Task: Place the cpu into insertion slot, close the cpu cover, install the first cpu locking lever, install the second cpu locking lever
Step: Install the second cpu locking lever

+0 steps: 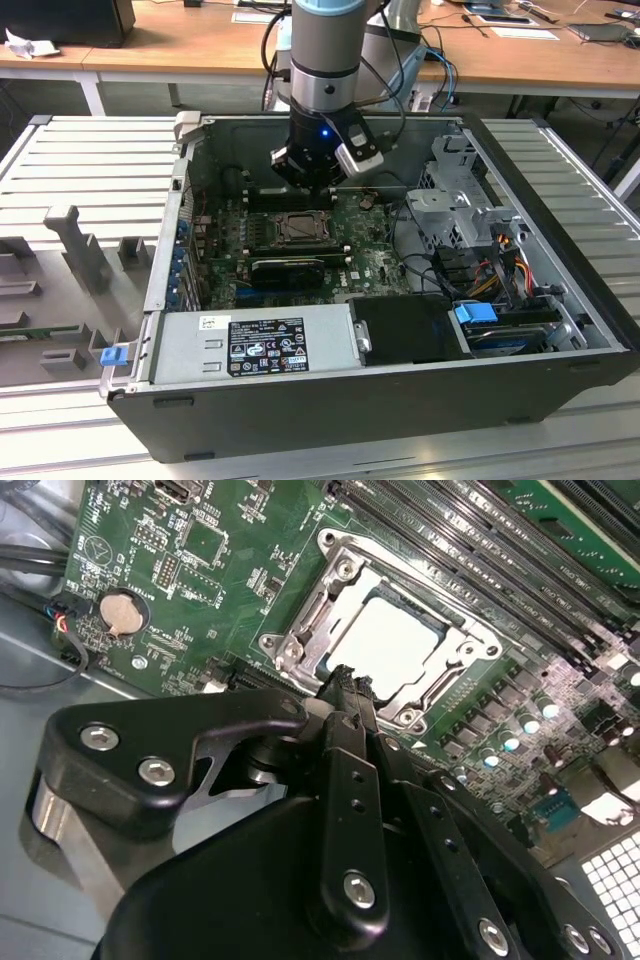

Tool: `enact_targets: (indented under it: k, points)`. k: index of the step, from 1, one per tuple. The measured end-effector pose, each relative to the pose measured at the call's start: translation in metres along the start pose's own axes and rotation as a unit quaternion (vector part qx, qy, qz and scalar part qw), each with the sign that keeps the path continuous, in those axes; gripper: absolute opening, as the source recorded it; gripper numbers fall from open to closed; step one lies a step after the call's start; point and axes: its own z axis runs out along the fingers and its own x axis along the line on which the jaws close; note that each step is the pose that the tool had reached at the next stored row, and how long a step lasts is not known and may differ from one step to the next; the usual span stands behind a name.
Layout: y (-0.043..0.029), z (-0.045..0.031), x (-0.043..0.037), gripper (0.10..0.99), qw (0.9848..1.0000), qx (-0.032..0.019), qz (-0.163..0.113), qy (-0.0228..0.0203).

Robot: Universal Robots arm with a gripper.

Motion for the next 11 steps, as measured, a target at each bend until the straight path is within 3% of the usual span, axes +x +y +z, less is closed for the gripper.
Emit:
enact_targets:
  k: [5,9,11]
  points:
    - [0.0014,-0.0152,-0.0003,0.106,1.0000,0.0000,0.000,0.0000]
    - [-0.0001,-0.0160,-0.0002,0.106,1.0000,0.0000,0.000,0.0000]
    - [-0.0046,-0.0159,-0.0001,0.106,1.0000,0.0000,0.000,0.0000]
